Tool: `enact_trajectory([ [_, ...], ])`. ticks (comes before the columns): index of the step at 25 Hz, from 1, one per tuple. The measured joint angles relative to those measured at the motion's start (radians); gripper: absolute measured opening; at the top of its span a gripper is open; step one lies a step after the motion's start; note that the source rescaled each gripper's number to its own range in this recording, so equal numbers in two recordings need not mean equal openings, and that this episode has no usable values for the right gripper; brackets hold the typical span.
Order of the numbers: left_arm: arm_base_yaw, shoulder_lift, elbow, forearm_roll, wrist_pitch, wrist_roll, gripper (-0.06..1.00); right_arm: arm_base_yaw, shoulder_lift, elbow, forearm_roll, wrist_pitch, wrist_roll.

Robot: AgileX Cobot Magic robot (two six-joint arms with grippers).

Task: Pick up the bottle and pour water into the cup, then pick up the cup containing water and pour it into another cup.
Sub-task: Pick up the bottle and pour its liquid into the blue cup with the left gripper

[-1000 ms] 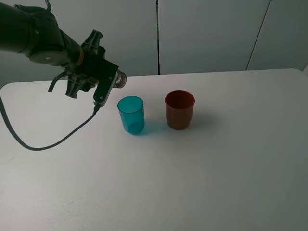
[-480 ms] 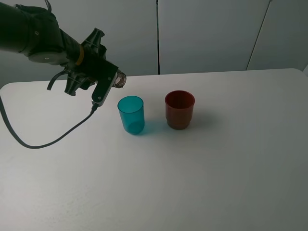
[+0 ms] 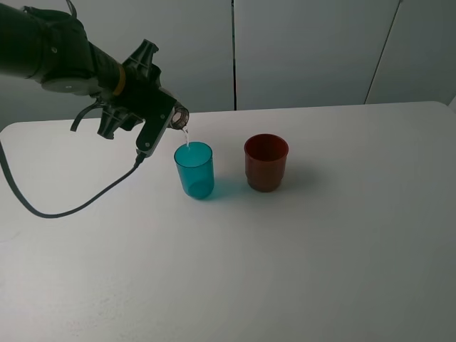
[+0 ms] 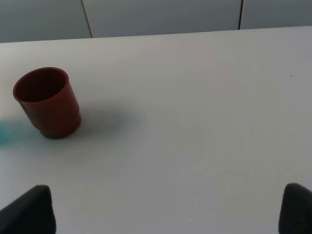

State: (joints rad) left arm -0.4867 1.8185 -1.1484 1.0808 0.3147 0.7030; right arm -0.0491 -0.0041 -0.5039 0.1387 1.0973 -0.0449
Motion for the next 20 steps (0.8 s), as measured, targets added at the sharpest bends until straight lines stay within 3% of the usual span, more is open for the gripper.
enact_trajectory([
  [20,0.0,0.0,0.0,0.068,-0.004,-0.007,0.0,0.0,0.0,0.0,0.0,0.0,0.0],
])
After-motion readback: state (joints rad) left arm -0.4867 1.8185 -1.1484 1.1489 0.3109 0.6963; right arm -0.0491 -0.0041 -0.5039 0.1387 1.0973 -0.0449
